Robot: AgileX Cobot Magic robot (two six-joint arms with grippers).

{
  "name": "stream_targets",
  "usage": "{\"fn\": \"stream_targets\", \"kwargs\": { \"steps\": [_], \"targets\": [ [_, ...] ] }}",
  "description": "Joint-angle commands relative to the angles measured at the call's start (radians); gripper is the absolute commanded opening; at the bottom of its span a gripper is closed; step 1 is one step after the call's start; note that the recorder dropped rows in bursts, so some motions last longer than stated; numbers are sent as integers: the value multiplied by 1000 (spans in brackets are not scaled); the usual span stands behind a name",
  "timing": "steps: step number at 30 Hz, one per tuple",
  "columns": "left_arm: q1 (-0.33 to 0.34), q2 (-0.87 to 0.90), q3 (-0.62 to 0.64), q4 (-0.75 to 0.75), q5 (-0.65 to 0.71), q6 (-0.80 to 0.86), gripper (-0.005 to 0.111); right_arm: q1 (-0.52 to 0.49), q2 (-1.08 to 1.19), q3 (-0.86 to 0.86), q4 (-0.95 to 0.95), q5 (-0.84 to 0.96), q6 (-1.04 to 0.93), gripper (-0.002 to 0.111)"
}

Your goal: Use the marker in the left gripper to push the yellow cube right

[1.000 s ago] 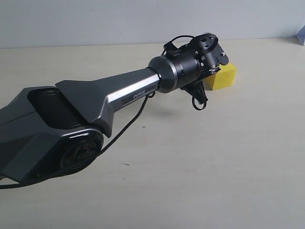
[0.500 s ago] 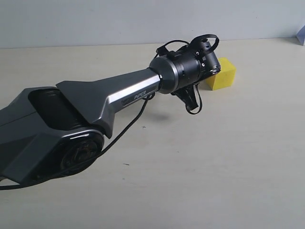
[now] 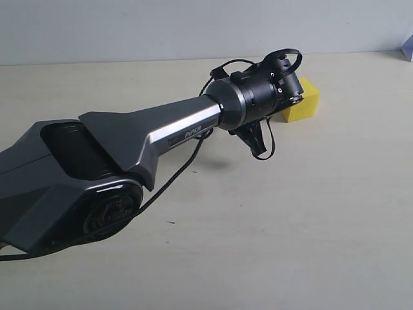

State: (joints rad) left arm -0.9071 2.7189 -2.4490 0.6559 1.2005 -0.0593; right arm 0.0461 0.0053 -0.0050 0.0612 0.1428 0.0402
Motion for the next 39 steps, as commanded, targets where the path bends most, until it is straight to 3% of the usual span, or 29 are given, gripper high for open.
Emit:
{"fn": "stream_targets", "kwargs": {
  "steps": [1, 10, 21, 34, 39],
  "targets": [
    [-1, -2, -11, -37, 21, 59, 0, 1, -5, 5, 0, -8, -2, 0],
    [21, -2, -20, -66, 21, 26, 0, 1, -5, 5, 0, -8, -2, 0],
    [26, 32, -114, -149, -67, 17, 0, 1, -5, 5, 0, -8, -2, 0],
    [50, 52, -133, -204, -209, -54, 0, 1, -5, 5, 0, -8, -2, 0],
    [50, 47, -133, -198, -177, -45, 0, 1, -5, 5, 0, -8, -2, 0]
  ]
}}
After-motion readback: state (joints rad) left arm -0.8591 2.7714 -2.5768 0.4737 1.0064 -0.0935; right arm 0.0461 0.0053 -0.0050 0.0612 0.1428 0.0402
